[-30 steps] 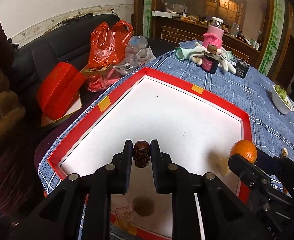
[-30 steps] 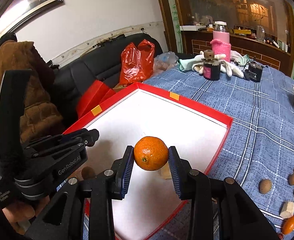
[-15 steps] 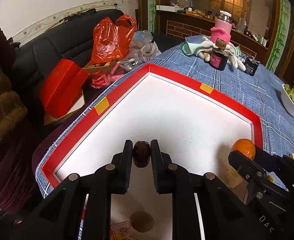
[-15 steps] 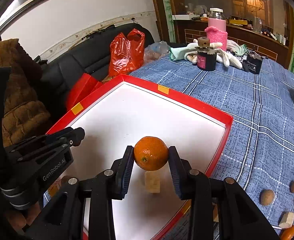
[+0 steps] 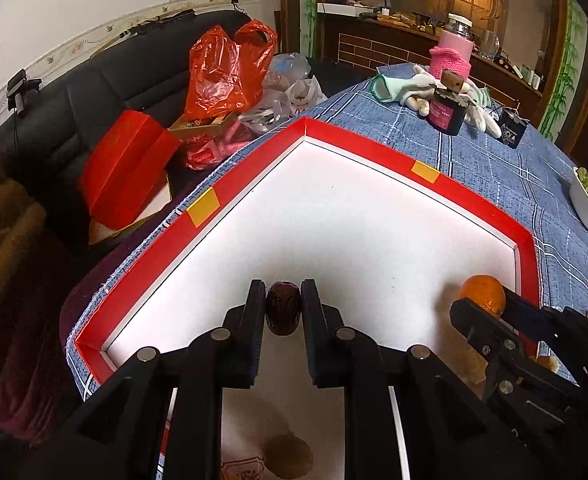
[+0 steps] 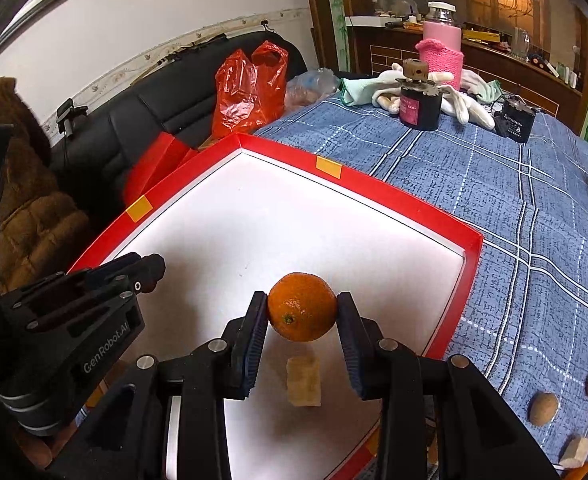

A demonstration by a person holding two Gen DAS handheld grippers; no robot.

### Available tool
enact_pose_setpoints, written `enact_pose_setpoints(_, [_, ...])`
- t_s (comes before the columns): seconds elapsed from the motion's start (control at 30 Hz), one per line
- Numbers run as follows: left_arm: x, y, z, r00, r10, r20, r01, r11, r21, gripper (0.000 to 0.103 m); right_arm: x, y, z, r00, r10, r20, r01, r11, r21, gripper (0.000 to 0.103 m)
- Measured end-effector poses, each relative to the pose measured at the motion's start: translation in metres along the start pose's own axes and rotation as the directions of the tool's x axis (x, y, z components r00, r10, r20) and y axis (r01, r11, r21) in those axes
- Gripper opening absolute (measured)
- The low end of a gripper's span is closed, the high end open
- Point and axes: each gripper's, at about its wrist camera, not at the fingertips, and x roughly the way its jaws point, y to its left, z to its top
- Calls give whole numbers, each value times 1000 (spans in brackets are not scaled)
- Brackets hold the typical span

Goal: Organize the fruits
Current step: 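Carry the red date and the orange over the white tray, then open both tools to drop the date and orange into the tray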

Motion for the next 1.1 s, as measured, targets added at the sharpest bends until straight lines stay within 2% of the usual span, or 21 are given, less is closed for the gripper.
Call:
enact_pose_setpoints(0.3, [-1,2,0,1000,-2,0,2,1000,-11,16,0,3,2,1000,-10,3,10,1000,-4,35])
enact_pose_setpoints(0.43, [1,5,0,1000,12,-22,-13,999,-34,16,0,5,2,1000,-20,-12,20,1000,-17,36])
enact_pose_setpoints(0.53, [0,4,-1,999,29,-29,-30,999,-16,17,0,3,0,1000,-22,-15,22,1000,-14,37])
enact_pose_setpoints(0.57, [-1,3,-2,999,41,-31,-41,999,-6,31,-2,3,0,1000,-23,-11,23,1000,-10,38])
enact_pose_setpoints(0.6, [-1,2,-3,998,45,-33,-45,999,-2,56,-4,1,0,1000,-23,-6,23,1000,-4,45])
enact_pose_setpoints(0.67, [-6,3,-4,998,68,-15,-68,998,-2,67,-9,0,1,1000,-29,4,29,1000,-2,62])
enact_pose_setpoints(0.73, [-14,5,-4,998,65,3,-65,998,-15,67,-13,0,1,999,-46,10,46,999,-12,71])
enact_pose_setpoints(0.87, [-36,9,-4,997,56,62,-54,998,-37,67,-38,-11,-1,997,-32,69,30,999,18,72])
enact_pose_setpoints(1.0, [-69,3,-13,987,-6,163,15,998,-55,74,-74,-29,-15,989,-47,142,39,998,59,79])
enact_pose_setpoints(1.1, [-88,-12,-25,975,-57,213,65,997,-30,74,-102,-45,-38,980,-66,187,50,995,90,79])
